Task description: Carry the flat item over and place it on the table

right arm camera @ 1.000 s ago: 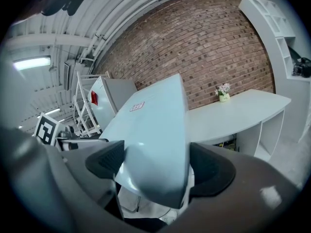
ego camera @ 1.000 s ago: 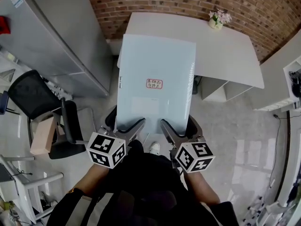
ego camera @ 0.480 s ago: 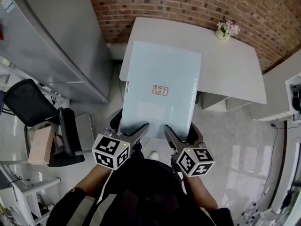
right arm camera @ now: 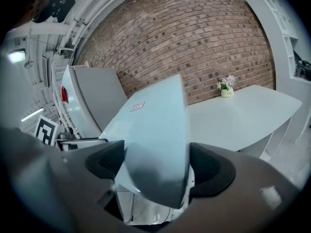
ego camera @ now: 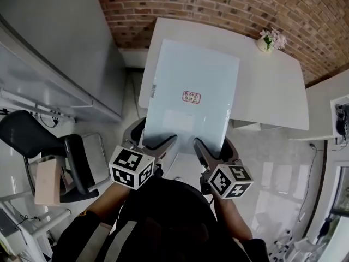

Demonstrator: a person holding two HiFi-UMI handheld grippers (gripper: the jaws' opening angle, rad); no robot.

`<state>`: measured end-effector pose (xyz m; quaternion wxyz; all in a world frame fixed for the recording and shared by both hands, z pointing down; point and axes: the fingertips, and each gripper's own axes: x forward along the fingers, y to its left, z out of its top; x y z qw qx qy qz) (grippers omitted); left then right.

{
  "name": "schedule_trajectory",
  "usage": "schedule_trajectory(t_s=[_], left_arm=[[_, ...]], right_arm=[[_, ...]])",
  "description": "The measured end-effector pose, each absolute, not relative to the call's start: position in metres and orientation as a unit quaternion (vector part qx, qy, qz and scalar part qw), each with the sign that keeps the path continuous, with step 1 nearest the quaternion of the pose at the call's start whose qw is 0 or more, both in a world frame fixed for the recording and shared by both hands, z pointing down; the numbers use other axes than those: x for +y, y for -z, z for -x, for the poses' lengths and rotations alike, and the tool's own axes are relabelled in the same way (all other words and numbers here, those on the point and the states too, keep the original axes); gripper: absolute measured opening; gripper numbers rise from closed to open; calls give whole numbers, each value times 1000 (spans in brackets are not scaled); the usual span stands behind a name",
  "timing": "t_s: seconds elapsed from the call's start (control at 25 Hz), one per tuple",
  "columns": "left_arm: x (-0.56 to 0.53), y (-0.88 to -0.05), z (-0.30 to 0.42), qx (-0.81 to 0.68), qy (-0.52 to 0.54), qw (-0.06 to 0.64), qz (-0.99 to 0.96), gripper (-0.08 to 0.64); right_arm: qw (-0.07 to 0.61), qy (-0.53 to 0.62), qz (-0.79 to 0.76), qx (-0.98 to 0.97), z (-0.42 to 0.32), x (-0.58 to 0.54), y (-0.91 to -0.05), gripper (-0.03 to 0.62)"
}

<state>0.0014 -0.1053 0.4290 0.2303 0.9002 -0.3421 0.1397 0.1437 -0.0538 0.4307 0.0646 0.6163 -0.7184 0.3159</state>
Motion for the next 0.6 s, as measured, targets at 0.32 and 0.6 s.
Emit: schedule_trajectory(t_s=[0.32,0.6], left_arm=[[-168,-449,5,-315,-148,249,-904,449],[-195,-467,9,-301,-158,261,-903,449]], right_arm=[[81,-330,-633,-696,-135,-112,-443,425],[89,-348,-640,-680,-130,-135,-463,425]])
